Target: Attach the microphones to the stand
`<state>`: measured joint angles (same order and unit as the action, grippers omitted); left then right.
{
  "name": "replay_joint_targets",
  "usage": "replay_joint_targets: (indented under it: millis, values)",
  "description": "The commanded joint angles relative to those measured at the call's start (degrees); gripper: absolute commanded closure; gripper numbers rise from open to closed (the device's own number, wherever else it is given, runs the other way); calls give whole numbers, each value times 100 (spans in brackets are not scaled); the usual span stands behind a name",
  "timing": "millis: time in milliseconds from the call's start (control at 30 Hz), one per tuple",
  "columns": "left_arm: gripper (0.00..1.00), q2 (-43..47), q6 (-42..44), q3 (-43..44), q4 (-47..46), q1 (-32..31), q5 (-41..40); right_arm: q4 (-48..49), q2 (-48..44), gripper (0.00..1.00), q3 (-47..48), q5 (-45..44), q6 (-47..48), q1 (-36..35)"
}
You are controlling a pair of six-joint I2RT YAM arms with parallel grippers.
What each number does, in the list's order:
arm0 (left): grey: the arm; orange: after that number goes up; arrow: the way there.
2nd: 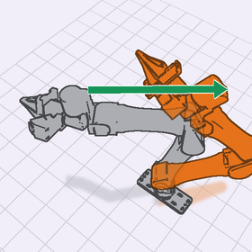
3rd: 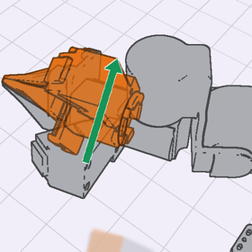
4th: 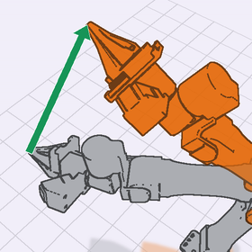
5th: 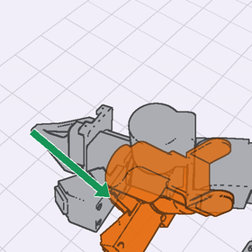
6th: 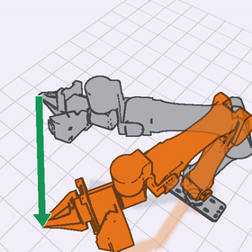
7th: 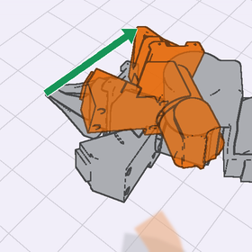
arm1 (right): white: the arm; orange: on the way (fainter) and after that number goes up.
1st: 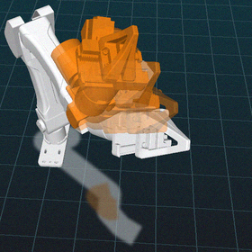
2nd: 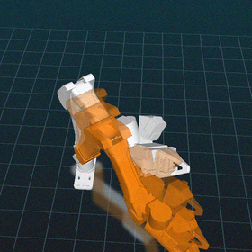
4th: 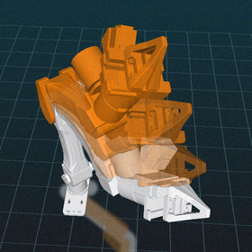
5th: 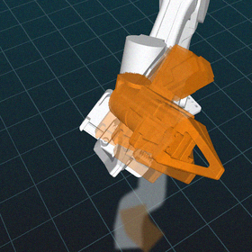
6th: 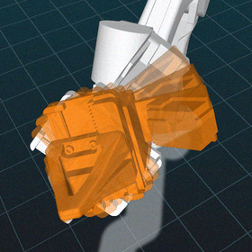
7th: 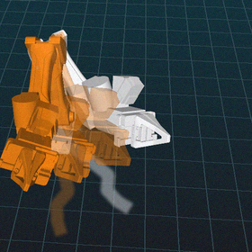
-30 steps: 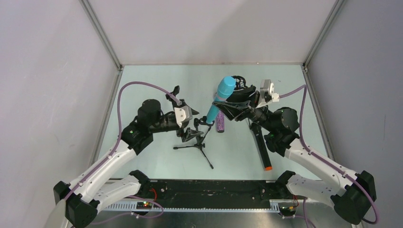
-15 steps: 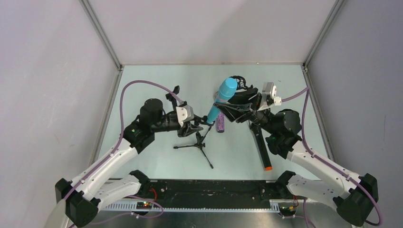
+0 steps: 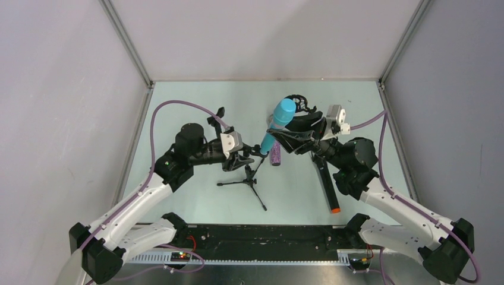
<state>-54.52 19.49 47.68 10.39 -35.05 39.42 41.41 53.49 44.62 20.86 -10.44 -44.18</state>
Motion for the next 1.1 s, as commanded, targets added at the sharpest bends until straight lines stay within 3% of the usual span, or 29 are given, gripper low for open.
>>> replay_joint_targets:
  millis: [0, 1067]
  values:
    - [87, -19, 31, 105, -85, -79, 5, 269, 6, 100, 156, -177, 114, -30]
    - [90, 181, 191, -6, -88, -149, -343, 463, 117, 100, -428, -249, 138, -36]
